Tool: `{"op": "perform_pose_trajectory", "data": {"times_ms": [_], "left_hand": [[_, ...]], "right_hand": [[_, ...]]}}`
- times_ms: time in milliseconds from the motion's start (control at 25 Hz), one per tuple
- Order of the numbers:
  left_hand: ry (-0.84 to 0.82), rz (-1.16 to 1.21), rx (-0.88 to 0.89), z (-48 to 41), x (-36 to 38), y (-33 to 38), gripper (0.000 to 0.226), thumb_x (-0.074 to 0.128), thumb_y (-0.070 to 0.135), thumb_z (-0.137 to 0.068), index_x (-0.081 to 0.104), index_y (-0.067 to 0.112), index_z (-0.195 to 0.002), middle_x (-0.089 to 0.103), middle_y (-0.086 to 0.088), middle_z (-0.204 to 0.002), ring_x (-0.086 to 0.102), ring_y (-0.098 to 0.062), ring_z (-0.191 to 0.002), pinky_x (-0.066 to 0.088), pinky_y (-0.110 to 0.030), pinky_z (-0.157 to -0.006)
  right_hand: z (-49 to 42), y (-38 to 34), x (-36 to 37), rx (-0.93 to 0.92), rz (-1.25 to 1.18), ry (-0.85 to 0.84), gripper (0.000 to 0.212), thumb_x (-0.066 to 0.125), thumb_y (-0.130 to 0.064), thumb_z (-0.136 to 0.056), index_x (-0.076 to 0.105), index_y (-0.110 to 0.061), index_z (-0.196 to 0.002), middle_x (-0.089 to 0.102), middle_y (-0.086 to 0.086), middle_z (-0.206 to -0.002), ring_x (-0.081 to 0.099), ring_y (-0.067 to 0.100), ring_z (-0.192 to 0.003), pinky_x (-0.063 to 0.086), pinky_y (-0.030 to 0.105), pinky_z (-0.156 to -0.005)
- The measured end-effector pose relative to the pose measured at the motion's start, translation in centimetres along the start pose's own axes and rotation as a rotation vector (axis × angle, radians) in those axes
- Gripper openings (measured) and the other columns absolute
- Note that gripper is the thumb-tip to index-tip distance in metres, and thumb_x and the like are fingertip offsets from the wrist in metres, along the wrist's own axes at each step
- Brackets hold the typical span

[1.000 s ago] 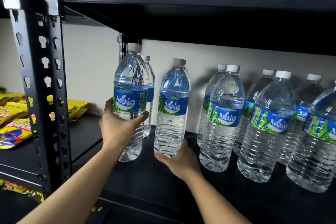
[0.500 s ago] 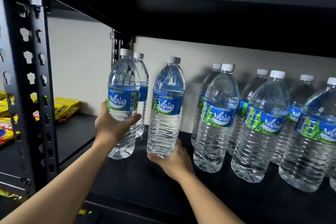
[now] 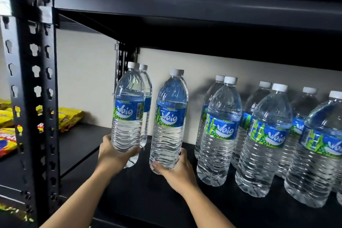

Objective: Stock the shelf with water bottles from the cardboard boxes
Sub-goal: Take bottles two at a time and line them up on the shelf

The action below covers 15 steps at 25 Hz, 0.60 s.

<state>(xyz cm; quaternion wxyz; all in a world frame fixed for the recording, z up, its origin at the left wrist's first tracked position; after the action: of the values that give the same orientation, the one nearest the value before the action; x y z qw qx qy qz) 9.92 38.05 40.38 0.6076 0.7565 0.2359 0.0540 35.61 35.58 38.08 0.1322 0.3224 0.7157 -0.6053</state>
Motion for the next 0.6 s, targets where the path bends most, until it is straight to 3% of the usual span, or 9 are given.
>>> {"op": "perform_pose_trajectory", "data": {"times_ms": [200, 400, 600], "left_hand": [[-0.002, 0.013, 0.017, -0.9, 1.1, -0.6, 0.084, 0.095, 0.034, -0.060, 0.048, 0.019, -0.128, 0.063, -0.003, -0.122, 0.061, -0.025, -0.112, 0.051, -0.041, -0.096], [-0.008, 0.001, -0.028, -0.7, 1.1, -1.1, 0.090, 0.095, 0.033, -0.060, 0.042, 0.017, -0.131, 0.066, -0.001, -0.113, 0.064, -0.023, -0.105, 0.047, -0.033, -0.087], [-0.024, -0.116, -0.047, -0.5, 0.8, -1.5, 0.082, 0.096, 0.035, -0.053, 0.051, 0.021, -0.120, 0.069, -0.001, -0.112, 0.066, -0.025, -0.104, 0.052, -0.038, -0.091]], "right_hand": [[0.0, -0.1, 0.1, -0.020, -0.009, 0.020, 0.105, 0.069, -0.082, -0.049, 0.034, -0.030, -0.134, 0.061, -0.006, -0.125, 0.060, 0.016, -0.115, 0.049, 0.037, -0.099], [0.1, -0.1, 0.0, -0.038, -0.016, 0.021, 0.096, 0.068, -0.079, -0.049, 0.036, -0.034, -0.128, 0.062, -0.008, -0.121, 0.062, 0.015, -0.111, 0.050, 0.035, -0.096], [0.1, -0.2, -0.1, -0.038, -0.007, 0.013, 0.096, 0.067, -0.079, -0.049, 0.043, -0.033, -0.130, 0.061, -0.011, -0.121, 0.059, 0.013, -0.115, 0.048, 0.034, -0.099]]}}
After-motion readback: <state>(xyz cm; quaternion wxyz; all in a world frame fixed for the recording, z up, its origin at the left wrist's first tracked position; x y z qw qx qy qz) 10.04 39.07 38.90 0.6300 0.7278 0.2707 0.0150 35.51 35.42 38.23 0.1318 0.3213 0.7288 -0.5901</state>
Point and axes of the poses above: each hand's wrist, its own z-axis away from the middle knuckle, its own x-axis out of the palm, y = z × x, the point moved 9 cm from there along -z, towards the middle knuckle
